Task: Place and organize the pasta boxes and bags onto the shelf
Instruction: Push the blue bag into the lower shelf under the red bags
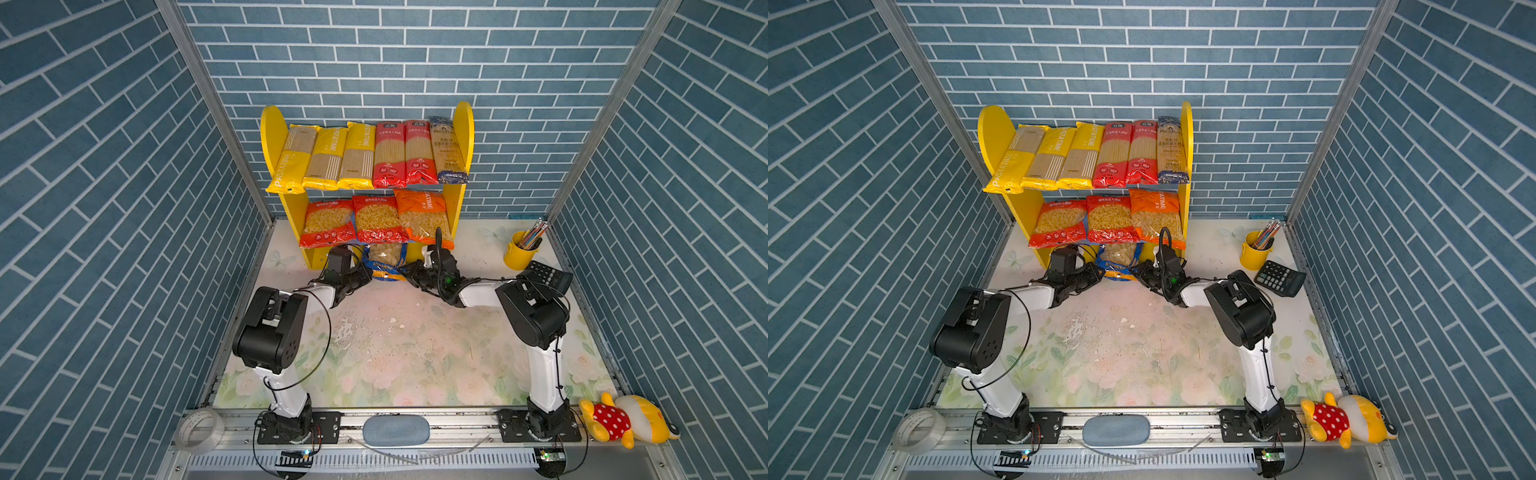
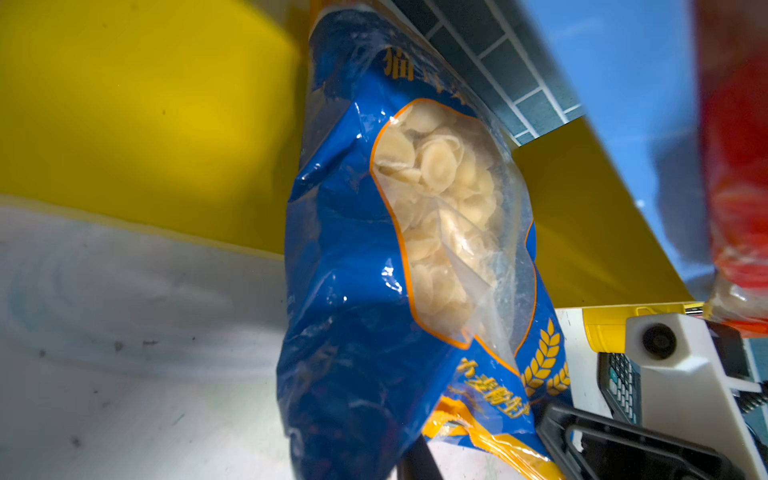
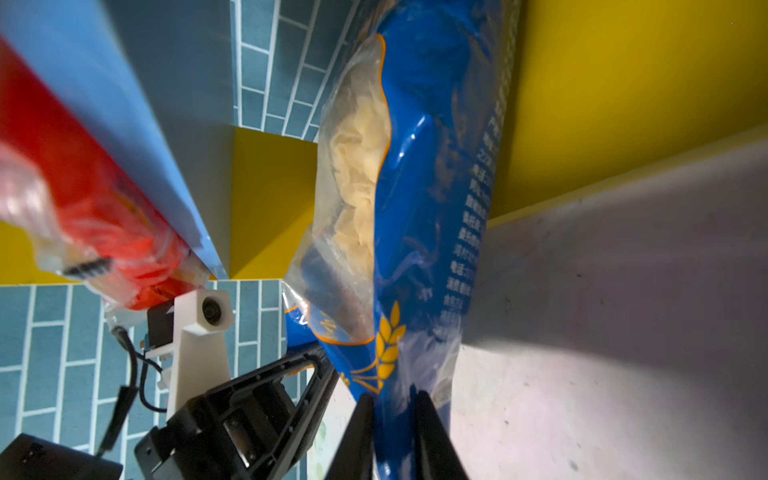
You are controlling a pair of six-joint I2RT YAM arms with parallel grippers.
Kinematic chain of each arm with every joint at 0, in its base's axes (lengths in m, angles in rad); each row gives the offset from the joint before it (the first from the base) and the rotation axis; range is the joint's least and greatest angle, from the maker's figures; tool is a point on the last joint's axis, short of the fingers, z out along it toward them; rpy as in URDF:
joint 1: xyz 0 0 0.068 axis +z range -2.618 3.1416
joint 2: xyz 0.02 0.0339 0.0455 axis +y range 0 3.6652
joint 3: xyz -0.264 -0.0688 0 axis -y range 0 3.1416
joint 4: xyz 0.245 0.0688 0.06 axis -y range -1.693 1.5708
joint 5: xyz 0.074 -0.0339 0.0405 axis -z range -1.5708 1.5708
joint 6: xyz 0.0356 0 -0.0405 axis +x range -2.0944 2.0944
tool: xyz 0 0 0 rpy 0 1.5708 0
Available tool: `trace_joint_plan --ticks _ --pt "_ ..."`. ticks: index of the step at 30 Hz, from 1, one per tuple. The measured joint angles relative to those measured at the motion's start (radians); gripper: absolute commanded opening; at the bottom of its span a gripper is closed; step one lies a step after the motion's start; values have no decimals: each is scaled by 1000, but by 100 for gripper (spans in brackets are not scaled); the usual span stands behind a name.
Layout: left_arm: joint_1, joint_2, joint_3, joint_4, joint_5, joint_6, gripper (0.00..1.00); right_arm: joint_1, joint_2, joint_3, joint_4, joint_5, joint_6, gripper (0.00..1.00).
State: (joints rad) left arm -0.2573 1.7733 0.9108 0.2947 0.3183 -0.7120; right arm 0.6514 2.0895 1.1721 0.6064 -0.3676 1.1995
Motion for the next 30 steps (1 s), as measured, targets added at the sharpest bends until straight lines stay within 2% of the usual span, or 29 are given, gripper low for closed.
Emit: trace_joint_plan --ticks 4,7,11,14,19,22,24,26,30 --pt "0 -6 4 -12 -4 27 33 0 22 24 2 5 11 31" --pt "0 -51 -55 -3 -7 34 39 0 23 23 9 5 21 36" --pt "0 -136 -161 20 -15 35 43 0 23 16 27 5 29 38" --pt "0 -154 -213 50 -19 31 44 1 23 6 42 5 34 33" --pt "0 -83 -192 103 -6 23 44 1 27 5 65 8 52 14" --pt "0 -21 -124 107 -3 23 37 -3 40 10 66 16 53 7" --pt "0 20 -63 104 -2 27 32 -8 58 27 57 14 53 6" --pt "0 48 -17 99 -3 33 29 -17 81 56 53 14 53 10" --pt "2 67 13 94 -2 36 28 -46 116 98 53 5 57 29"
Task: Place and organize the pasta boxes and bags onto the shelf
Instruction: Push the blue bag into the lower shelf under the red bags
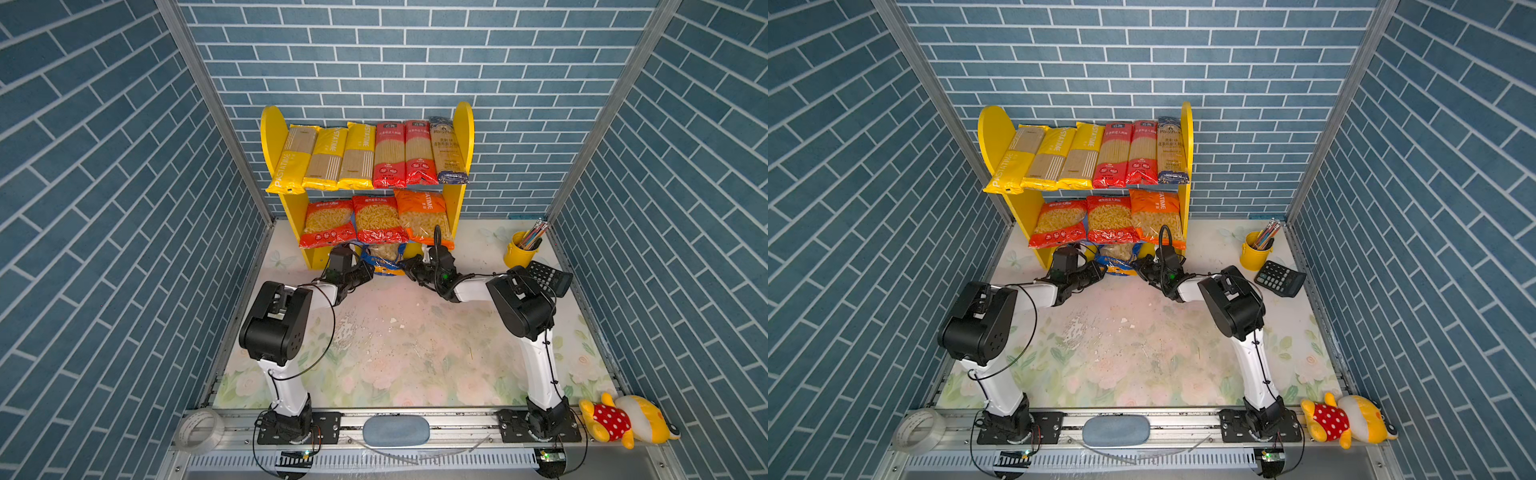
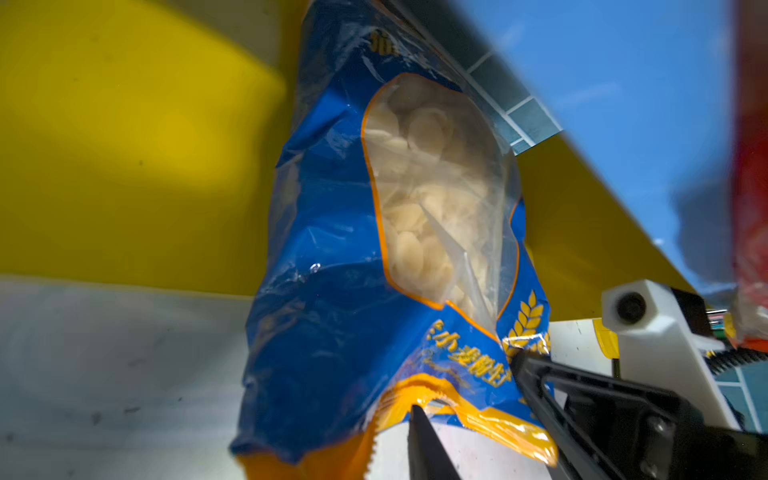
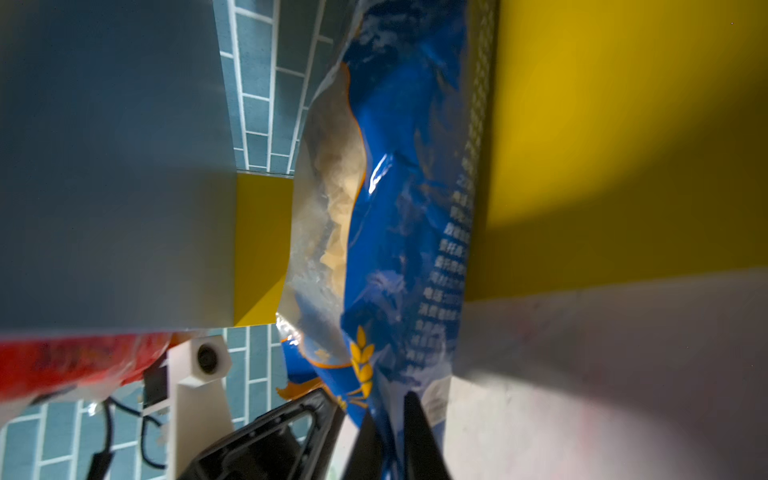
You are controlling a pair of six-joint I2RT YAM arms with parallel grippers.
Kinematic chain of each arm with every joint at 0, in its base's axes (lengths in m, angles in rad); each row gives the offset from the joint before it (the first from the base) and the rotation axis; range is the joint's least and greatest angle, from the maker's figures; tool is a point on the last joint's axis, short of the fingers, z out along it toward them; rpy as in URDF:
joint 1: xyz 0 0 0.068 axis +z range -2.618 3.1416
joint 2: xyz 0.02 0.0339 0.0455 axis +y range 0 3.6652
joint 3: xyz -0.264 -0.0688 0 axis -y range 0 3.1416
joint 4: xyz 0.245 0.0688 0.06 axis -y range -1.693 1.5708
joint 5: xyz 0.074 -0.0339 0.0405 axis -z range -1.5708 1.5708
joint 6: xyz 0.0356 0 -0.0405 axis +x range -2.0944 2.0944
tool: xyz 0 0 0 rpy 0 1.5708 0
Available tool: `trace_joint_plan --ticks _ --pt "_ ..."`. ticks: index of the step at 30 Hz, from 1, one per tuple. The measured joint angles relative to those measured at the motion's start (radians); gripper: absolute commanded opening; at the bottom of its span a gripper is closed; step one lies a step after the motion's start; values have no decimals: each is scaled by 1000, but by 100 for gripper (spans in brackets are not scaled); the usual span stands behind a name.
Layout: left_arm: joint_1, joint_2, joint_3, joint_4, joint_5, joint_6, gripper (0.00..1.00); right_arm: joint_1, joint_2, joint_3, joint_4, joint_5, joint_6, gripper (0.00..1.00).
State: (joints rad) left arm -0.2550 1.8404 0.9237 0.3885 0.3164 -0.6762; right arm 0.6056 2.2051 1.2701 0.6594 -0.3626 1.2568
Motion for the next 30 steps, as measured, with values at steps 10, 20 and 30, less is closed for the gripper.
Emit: trace_joint_plan --ticks 10,20,30 --pt "0 -35 -130 55 19 -21 30 -6 -62 -147 55 -22 6 46" --pt "0 -20 -71 50 22 -7 27 19 -64 -166 92 -27 45 16" --pt "1 13 27 -12 22 29 25 -9 -23 -29 26 -27 48 4"
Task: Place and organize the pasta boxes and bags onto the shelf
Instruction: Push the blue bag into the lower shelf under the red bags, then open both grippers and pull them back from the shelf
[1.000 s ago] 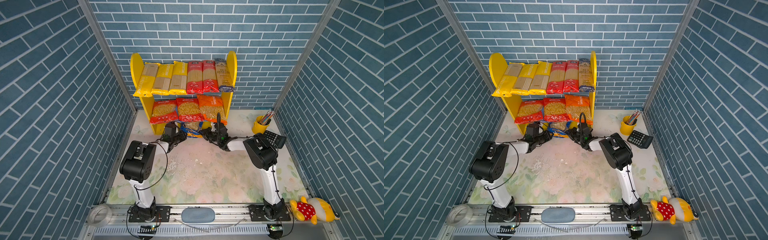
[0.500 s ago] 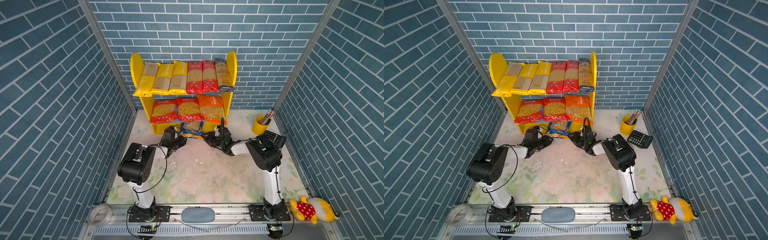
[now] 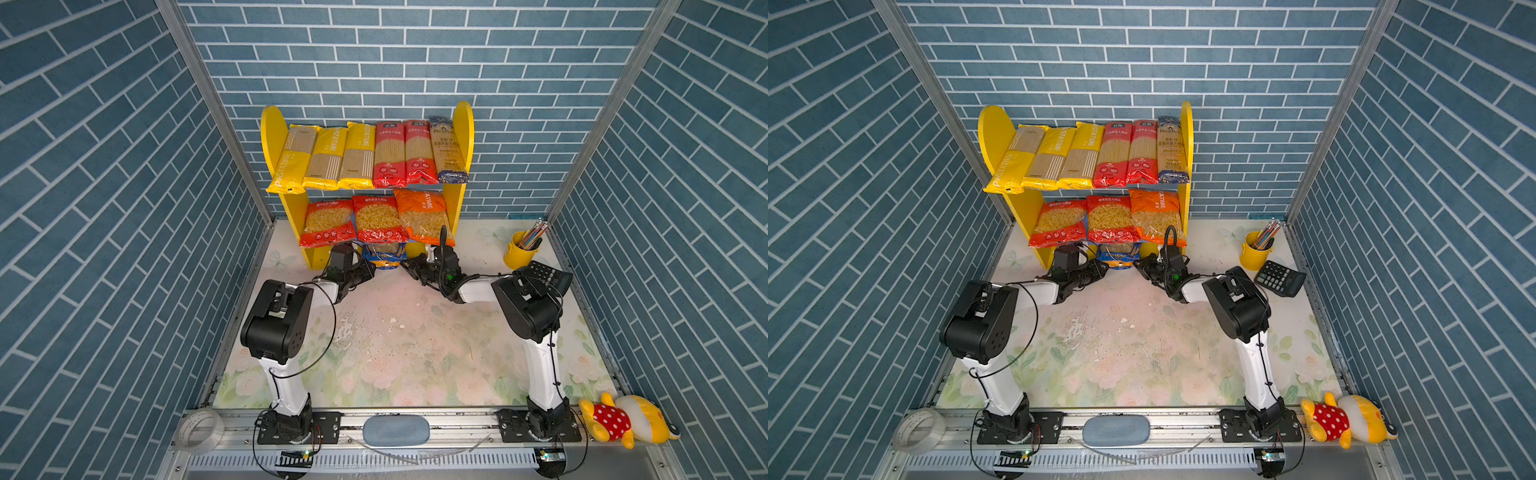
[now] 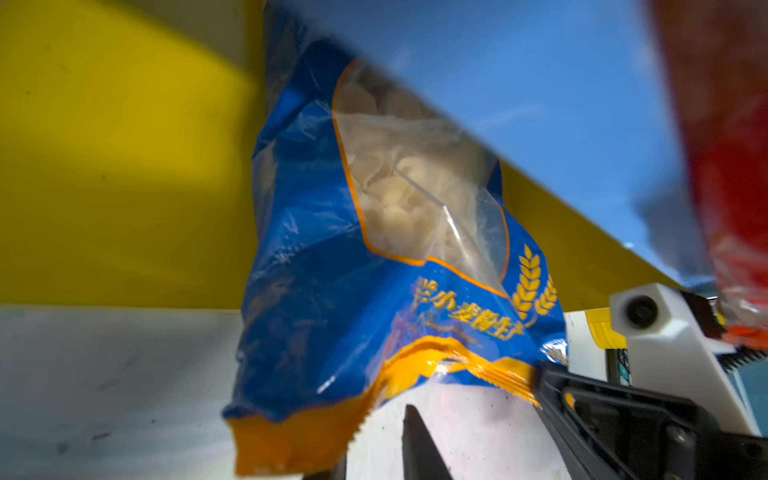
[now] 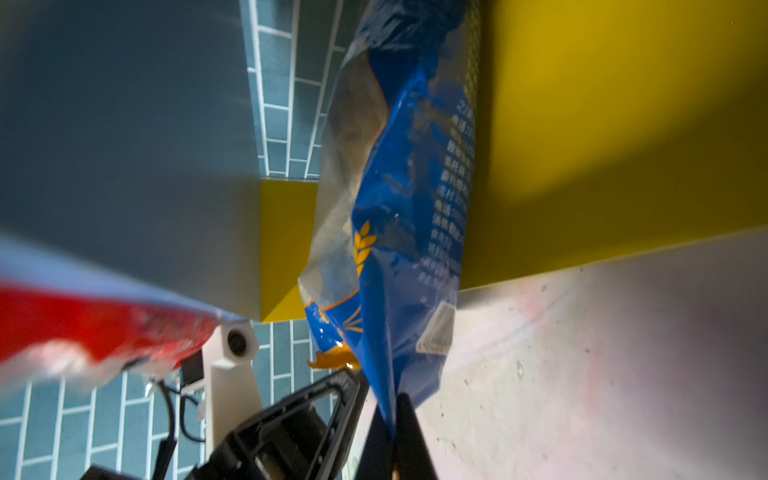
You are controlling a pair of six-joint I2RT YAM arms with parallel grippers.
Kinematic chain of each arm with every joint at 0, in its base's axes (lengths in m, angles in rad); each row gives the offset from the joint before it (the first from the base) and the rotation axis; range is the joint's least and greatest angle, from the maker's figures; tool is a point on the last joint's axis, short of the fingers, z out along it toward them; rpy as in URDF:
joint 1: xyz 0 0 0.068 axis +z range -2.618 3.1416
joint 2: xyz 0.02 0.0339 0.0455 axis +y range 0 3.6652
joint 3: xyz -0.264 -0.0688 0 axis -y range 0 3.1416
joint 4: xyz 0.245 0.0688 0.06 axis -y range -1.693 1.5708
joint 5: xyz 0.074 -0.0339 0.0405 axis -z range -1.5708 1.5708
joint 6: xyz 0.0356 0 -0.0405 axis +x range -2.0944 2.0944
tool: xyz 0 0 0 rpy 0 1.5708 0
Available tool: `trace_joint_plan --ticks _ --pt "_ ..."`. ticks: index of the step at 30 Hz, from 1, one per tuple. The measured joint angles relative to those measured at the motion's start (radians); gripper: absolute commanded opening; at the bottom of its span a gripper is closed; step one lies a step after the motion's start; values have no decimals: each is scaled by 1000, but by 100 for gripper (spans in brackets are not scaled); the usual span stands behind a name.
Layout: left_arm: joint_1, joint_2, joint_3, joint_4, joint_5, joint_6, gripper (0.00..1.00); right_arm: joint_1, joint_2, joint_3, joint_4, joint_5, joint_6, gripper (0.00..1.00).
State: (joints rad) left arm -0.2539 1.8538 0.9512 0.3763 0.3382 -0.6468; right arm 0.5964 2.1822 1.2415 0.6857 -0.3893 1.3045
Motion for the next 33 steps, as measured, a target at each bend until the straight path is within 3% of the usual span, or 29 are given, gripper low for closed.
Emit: trace_joint_plan --ticks 12,17,22,33 --pt "1 3 -32 19 -1 3 26 -23 47 27 21 0 -3 5" --pt "1 -36 -82 18 -6 4 27 -26 47 24 30 0 -3 24" --pt "1 -154 -150 10 -29 13 28 -32 10 -27 51 -1 -3 32" --pt "1 -478 -349 -56 -113 51 32 14 -129 -214 77 -13 -38 32"
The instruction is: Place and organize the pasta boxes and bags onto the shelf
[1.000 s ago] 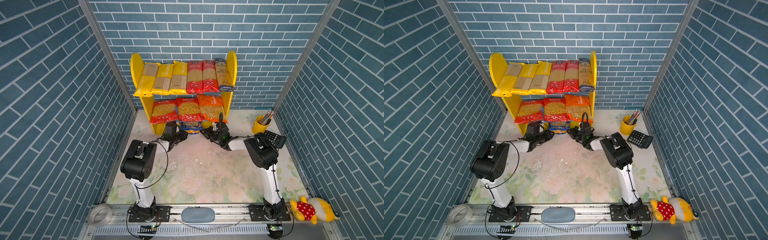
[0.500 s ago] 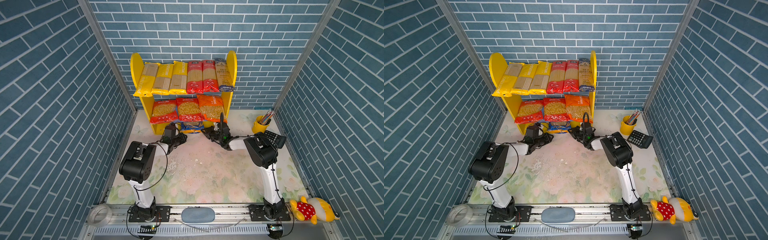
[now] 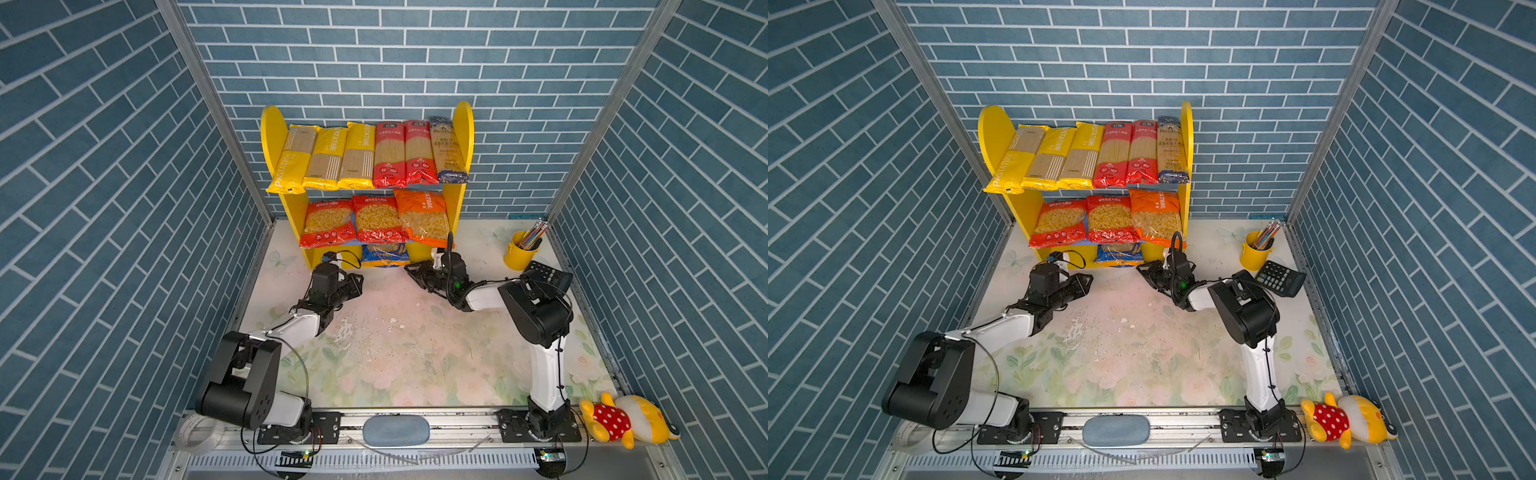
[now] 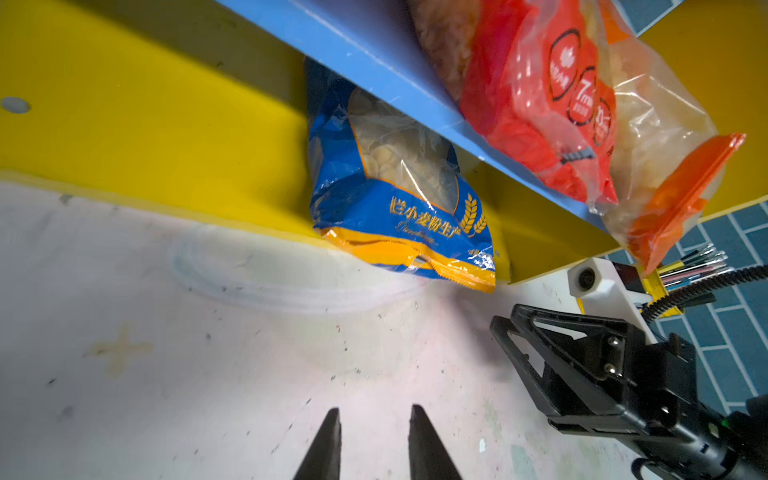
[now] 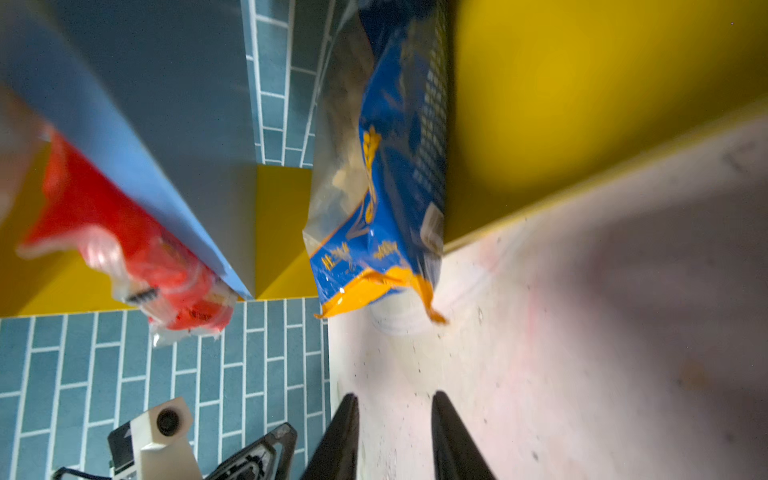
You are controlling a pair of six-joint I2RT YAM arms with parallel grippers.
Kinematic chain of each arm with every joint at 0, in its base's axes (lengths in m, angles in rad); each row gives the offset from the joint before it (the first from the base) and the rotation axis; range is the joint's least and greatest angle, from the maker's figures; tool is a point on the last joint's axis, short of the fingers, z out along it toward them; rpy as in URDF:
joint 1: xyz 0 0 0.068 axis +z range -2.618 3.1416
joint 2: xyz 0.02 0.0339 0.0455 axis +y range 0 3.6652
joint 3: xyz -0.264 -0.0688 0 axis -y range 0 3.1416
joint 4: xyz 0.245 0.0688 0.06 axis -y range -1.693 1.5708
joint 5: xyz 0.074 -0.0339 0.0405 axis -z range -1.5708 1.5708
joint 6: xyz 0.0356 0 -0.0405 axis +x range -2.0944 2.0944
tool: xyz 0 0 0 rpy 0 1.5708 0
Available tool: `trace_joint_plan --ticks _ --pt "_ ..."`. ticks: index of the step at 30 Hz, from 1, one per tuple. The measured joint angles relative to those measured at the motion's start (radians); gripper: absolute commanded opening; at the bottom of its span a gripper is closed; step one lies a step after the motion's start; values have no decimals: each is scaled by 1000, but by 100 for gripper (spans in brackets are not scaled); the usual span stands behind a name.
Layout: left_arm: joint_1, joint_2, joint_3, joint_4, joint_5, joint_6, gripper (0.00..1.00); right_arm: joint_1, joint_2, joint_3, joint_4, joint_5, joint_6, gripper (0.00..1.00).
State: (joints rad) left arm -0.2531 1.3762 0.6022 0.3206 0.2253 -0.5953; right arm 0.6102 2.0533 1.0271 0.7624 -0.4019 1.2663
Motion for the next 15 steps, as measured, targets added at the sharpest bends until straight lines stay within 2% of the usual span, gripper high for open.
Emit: trace_joint_plan --ticks 9,15 --pt "-27 -360 -64 -214 -195 93 57 17 -208 -198 -114 27 -137 32" --pt "-37 -513 -64 -344 -343 142 63 -10 -435 -267 -325 99 -301 32"
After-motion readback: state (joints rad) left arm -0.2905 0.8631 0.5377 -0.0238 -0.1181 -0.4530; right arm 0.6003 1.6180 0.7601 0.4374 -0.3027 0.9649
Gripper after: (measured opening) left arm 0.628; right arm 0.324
